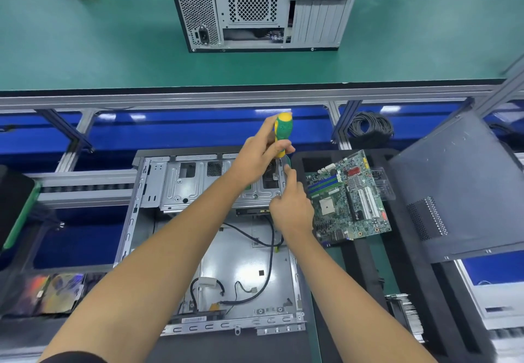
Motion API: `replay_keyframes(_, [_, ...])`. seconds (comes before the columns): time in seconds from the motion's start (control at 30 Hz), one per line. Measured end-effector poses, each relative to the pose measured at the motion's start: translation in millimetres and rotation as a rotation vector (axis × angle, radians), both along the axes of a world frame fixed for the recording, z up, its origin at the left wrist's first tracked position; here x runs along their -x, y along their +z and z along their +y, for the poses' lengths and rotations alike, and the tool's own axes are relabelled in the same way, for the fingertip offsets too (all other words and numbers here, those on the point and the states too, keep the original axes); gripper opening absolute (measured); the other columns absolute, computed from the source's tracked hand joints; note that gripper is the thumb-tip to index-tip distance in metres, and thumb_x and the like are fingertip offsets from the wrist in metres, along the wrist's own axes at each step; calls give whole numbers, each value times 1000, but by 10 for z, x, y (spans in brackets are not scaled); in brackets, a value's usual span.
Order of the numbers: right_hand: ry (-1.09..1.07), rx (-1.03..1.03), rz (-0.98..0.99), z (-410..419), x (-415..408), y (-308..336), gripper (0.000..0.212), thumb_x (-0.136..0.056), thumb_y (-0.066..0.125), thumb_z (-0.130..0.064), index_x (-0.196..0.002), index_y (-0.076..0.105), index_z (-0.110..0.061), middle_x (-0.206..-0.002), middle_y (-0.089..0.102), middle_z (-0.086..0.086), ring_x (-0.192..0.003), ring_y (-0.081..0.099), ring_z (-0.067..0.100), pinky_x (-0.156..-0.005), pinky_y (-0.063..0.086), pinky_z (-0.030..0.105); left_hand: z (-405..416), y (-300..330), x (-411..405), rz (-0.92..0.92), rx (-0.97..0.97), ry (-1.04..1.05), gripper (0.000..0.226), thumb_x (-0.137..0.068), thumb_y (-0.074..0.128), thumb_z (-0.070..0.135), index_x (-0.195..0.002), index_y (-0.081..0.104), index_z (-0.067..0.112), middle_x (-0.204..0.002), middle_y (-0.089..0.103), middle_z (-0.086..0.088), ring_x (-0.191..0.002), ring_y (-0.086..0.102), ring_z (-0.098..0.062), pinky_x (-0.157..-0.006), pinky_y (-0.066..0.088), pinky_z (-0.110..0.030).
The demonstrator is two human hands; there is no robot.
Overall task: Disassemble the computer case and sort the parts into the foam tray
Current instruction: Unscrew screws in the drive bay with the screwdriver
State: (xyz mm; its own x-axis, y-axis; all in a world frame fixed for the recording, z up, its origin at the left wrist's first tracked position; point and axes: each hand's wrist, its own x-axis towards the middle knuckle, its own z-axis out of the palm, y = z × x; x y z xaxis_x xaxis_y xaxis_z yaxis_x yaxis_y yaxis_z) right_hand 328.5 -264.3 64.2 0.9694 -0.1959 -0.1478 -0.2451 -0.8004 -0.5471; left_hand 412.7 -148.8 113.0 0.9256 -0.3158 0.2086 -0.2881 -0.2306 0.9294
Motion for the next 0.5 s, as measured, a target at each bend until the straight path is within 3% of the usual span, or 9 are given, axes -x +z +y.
replay_keyframes(0.1, [3,-12,5,-10,3,4,76,-87,52,-19,-151,18,-40,-120,52,5,-75,48,28,-64,34,38,-18,19,-53,-44,-117,-50,48,-105,53,42,-148,34,34,-103,76,8,-101,72,-10,-87,58,-29])
replay_keyframes(0.17, [1,-20,21,-21,13,13,76,-88,52,-21,-151,16,-41,-122,51,4,-78,52,30,-65,36,39,-35,29,-55,-59,-154,-68,52,-105,55,42,-150,30,38,-104,76,10,-99,71,-7,-85,55,-20])
replay_keyframes(0.37, [2,-9,-3,-19,26,12,72,-91,54,-28,-152,18,-41,-121,51,4,-82,57,31,-64,36,38,-77,-99,83,-72,-62,142,58,-98,66,46,-146,33,53,-93,70,3,-81,68,-22,-77,56,-46])
replay_keyframes(0.5, [-32,-71,-27,-29,32,-9,63,-91,55,-31,-144,24,-41,-123,50,3,-80,56,31,-67,38,40,-151,-147,169,-62,1,367,51,-92,70,52,-135,43,47,-89,68,5,-82,66,-18,-73,56,-47])
